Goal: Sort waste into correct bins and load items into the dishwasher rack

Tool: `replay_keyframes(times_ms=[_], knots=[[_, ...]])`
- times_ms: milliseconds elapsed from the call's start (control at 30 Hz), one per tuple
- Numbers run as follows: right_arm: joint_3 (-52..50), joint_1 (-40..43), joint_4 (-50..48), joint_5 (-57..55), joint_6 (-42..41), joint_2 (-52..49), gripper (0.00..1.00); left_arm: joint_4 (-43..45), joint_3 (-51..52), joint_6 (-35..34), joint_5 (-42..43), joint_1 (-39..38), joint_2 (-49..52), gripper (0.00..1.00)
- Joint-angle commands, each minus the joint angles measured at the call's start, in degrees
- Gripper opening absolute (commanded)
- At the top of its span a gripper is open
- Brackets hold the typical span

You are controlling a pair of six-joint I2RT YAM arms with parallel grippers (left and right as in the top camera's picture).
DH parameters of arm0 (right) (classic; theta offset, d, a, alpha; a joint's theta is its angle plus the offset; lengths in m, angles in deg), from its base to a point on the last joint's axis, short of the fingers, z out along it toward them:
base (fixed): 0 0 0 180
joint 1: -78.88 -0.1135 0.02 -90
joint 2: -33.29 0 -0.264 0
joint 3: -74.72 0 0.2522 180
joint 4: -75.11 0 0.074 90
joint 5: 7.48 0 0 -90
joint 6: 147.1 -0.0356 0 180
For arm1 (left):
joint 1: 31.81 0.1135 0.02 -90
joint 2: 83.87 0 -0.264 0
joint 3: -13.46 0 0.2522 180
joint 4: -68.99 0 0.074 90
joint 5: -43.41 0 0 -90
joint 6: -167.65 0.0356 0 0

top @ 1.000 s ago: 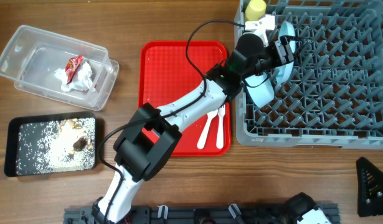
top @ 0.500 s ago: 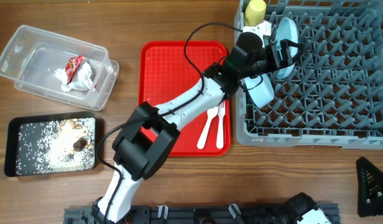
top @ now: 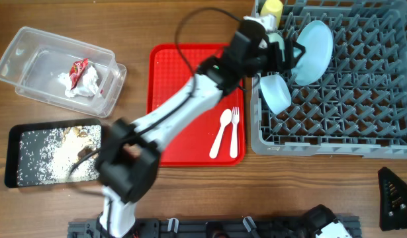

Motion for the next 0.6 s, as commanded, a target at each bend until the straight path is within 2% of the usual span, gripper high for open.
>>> replay_keyframes(times_ms=[0, 133, 233, 433, 567], knots=[[0.4, 0.1, -0.1, 0.3, 1.4, -0.3, 1.00, -11.8, -1.2, 16.2, -15.2, 2.5, -12.5, 1.00], [0.4, 0.1, -0.1, 0.3, 1.6, -0.3, 1.00, -24.6, -1.2, 22.5, -30.8, 4.5, -20.2, 1.00], [0.4, 0.1, -0.1, 0.2, 1.7, -0.3, 1.00, -32.5, -1.2, 26.5, -37.4, 7.3, -24.5, 1.00], [0.4, 0.1, -0.1, 0.5, 1.7, -0.3, 1.00, -45.2, -1.2, 28.8, -38.0, 17.7, -27.7, 1.00], [-0.5, 0.1, -0.1, 2.6, 3.2, -0.3, 1.00, -50.7, -1.1, 28.8, -36.1, 21.9, -27.5, 1.00]])
